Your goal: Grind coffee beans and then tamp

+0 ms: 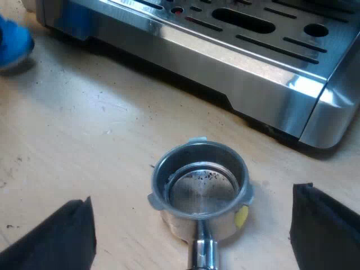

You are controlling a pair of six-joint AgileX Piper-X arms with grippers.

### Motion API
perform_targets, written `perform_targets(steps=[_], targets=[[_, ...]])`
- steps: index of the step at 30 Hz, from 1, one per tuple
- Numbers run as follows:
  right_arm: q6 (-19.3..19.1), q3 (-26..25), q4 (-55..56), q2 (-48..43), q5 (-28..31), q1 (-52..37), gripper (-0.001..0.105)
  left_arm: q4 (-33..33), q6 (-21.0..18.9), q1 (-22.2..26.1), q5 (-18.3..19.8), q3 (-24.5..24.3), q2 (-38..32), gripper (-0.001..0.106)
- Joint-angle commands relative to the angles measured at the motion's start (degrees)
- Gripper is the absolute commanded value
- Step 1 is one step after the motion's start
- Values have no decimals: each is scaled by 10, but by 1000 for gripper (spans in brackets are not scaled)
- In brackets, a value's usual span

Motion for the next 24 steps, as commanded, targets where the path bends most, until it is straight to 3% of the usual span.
perform_targets(steps=[1, 2, 4, 15, 20, 24], targets=[[-3, -6, -6, 0, -3, 0, 72, 6, -5, 0, -8, -1, -1, 37], [-3, -6, -6, 0, -3, 0, 72, 23, -5, 0, -10, -2, 23, 75], [-3, -6, -6, 0, -3, 0, 72, 27, -4, 0, -10, -2, 26, 83], [-3, -6, -6, 0, -3, 0, 72, 63, -5, 0, -12, -23, -8, 85], [0, -60, 87, 0, -48, 0, 72, 86, -6, 0, -50, -25, -121, 85], [37, -132, 202, 0, -47, 0, 72, 86, -7, 0, -57, -25, -223, 85]])
